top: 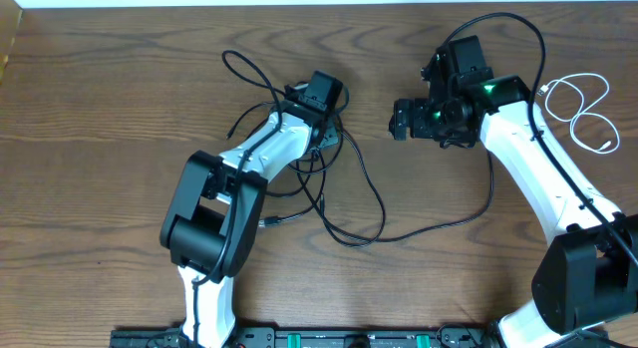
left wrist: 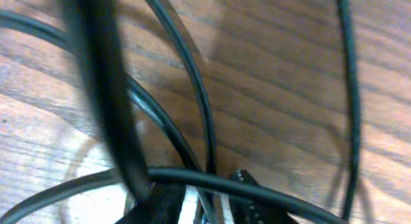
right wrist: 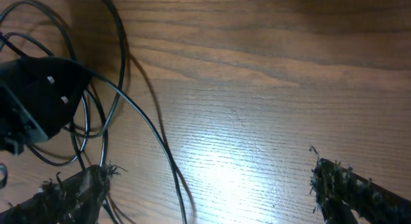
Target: Untangle cables
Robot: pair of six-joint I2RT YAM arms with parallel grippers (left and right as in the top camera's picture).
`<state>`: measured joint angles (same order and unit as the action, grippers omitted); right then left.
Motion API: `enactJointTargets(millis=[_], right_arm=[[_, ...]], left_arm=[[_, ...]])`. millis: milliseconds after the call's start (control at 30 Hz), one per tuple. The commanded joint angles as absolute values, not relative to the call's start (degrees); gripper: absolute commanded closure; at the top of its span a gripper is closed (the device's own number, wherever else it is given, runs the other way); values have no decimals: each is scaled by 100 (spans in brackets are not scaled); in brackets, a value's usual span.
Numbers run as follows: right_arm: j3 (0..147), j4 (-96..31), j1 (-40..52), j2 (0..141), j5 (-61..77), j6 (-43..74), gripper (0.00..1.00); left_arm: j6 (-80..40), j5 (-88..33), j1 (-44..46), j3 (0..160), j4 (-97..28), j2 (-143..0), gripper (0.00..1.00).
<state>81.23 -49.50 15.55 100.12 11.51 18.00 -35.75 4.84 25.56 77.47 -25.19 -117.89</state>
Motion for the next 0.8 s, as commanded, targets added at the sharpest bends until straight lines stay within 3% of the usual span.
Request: enactJointTargets(millis=[0, 100, 167, 500, 767], right_arm=[[8077, -4971, 1546, 10040, 1085, 1813, 1], [8077, -4976, 1546, 10040, 1085, 1813, 1], [8077, -4976, 1546, 10040, 1085, 1815, 1], [8077, -4945, 1555, 10040, 1684, 1789, 1], [8077, -4746, 1855, 10040, 2137, 1577, 1]], left_arm=[[-3607, 539, 2554, 7693, -2517, -11985, 77], [-3607, 513, 2554, 7695, -2519, -11985, 81], [-3592, 274, 2554, 7695, -2561, -11983, 92], [-3415, -1144, 2412, 7937, -2692, -10558, 93], [-3415, -1129, 2373, 7937, -2709, -9065, 93]])
